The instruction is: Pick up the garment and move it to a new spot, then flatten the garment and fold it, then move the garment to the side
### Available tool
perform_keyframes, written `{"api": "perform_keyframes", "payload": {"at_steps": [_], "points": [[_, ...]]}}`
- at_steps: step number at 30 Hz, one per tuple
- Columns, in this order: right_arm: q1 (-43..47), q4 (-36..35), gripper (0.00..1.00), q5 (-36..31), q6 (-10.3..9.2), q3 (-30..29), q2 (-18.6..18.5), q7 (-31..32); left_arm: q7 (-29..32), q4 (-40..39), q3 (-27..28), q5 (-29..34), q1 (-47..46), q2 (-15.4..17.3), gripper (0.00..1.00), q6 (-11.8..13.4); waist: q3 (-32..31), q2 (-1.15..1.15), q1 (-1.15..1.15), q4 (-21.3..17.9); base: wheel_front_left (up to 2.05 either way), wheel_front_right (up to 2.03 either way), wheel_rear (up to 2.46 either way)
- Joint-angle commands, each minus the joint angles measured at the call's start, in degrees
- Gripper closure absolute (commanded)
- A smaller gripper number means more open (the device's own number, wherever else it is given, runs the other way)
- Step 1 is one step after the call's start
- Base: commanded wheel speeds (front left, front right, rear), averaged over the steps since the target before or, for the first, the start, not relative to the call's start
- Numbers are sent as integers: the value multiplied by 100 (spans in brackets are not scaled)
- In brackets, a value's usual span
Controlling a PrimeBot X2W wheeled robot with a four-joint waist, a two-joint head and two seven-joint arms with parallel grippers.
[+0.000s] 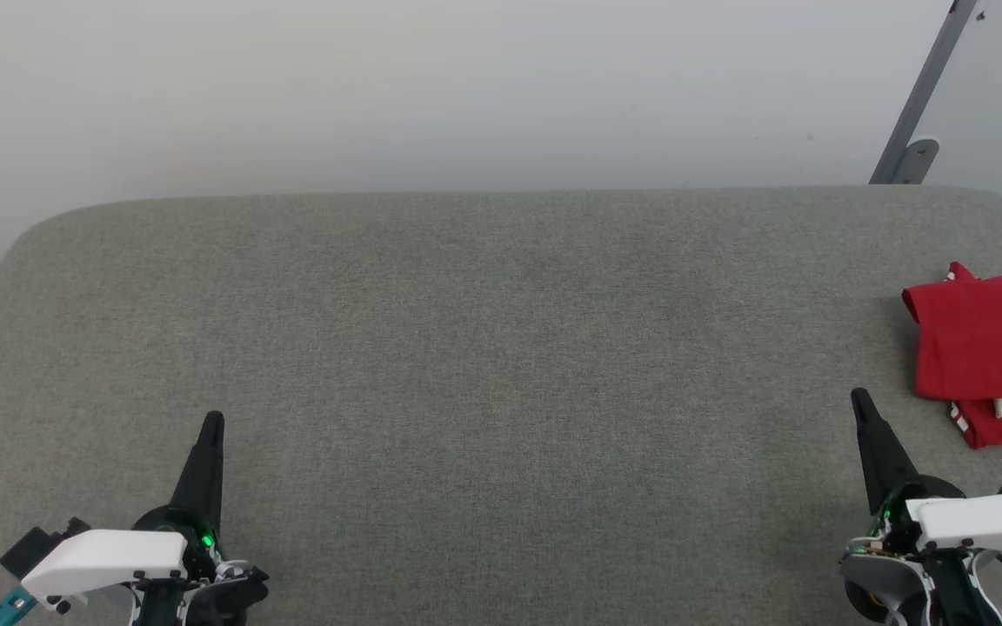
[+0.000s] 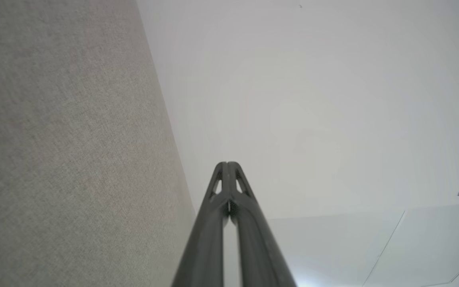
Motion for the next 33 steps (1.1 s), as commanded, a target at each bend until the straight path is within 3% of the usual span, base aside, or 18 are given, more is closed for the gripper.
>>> {"api": "perform_keyframes", "payload": {"at_steps": [1, 13, 33], "points": [[-90, 16, 100, 145, 0, -8, -21, 48, 67, 0, 21, -116, -141, -18, 100, -30, 6, 0, 0, -9, 0, 0, 0], [-177, 37, 100, 542, 0, -8, -21, 149, 165, 21, 30, -459, -213, -62, 100, -32, 32, 0, 0, -55, 0, 0, 0], [-159, 36, 100, 519, 0, -6, -21, 149, 160, 20, 27, -451, -205, -54, 100, -32, 32, 0, 0, -55, 0, 0, 0]]}}
